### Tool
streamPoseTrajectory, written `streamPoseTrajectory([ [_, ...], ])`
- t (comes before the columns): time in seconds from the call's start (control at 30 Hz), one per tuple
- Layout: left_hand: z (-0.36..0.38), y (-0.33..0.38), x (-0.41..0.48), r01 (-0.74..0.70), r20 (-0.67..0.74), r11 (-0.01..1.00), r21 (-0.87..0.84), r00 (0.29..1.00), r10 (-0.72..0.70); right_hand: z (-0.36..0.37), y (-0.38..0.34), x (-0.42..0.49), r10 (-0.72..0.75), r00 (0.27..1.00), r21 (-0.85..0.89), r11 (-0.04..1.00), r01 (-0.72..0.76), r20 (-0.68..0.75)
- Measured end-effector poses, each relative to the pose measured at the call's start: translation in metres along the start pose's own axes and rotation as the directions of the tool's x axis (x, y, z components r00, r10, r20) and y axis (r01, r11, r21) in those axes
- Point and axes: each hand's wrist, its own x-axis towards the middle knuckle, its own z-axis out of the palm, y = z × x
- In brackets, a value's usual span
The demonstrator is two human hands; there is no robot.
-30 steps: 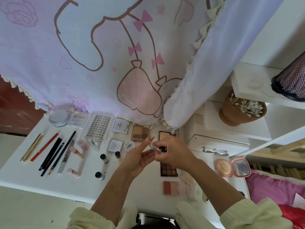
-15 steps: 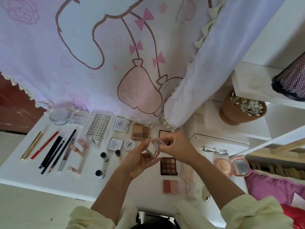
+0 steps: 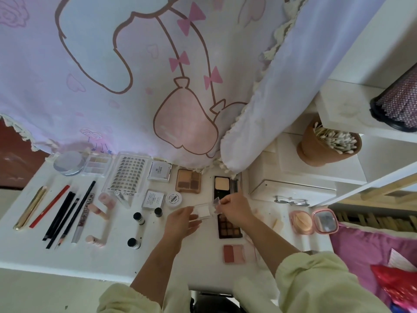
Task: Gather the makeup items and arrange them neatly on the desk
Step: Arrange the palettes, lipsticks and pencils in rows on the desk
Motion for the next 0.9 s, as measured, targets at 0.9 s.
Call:
streamPoseTrajectory([
  [0.9,-0.013,-0.033,0.028,-0.155,0.089,0.728,0.668,0.988,0.128,0.03,0.024,-0.008,0.267,0.959,-0.1,0.961,-0.257,0.097],
])
